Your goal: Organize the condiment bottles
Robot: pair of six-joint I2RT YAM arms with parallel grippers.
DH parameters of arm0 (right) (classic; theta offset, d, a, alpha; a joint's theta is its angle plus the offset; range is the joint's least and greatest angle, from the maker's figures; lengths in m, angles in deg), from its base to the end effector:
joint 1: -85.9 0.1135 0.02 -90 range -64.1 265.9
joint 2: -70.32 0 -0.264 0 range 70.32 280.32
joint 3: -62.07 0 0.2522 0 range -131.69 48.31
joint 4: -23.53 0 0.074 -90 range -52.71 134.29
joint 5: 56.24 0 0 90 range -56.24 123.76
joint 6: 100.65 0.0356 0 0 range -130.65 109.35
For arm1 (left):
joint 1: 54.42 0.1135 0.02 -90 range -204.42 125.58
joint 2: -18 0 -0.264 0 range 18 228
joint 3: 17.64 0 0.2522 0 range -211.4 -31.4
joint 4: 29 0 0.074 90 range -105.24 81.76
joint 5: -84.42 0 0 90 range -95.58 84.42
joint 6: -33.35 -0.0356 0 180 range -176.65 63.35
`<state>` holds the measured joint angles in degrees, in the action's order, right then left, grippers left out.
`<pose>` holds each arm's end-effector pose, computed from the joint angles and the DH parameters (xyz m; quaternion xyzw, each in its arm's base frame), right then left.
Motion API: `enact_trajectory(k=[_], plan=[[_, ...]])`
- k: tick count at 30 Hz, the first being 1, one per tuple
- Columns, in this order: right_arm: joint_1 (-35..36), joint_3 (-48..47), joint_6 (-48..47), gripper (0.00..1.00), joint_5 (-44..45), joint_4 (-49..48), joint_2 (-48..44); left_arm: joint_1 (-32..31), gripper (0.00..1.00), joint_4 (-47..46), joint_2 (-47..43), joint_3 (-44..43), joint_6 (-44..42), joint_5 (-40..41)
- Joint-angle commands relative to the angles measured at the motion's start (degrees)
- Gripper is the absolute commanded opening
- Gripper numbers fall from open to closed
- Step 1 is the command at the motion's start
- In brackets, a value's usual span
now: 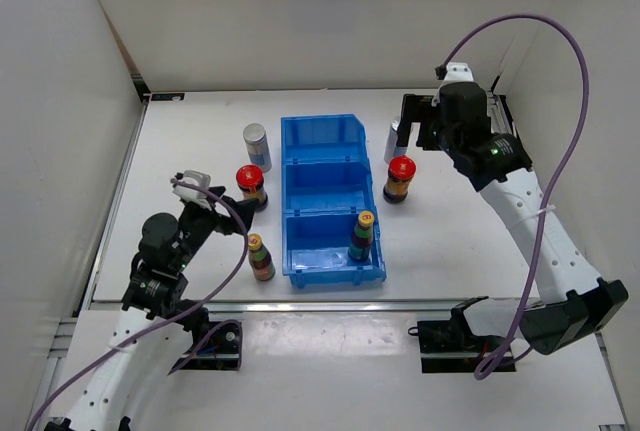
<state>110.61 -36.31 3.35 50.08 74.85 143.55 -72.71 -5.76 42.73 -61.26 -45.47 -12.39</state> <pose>0.2487 0.1034 0.4257 -0.0037 0.8436 0.0598 0.5337 0.1201 -0.0441 0.2973 0.0857 0.7282 -0.2147 0.6452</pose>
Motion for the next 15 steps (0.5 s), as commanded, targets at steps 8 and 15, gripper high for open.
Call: enact_trajectory(k=[8,15], plan=[[-0.10,1.21,0.59,1.00,-1.73,-0.65,-0.28,-0.26,1.00,0.63,-2.58,3.05,7.71,-12.36],[-0.10,2.44,0.59,1.00,-1.73,-0.65,0.85,-0.26,1.00,0.63,-0.31,4.29,11.14,-11.73]])
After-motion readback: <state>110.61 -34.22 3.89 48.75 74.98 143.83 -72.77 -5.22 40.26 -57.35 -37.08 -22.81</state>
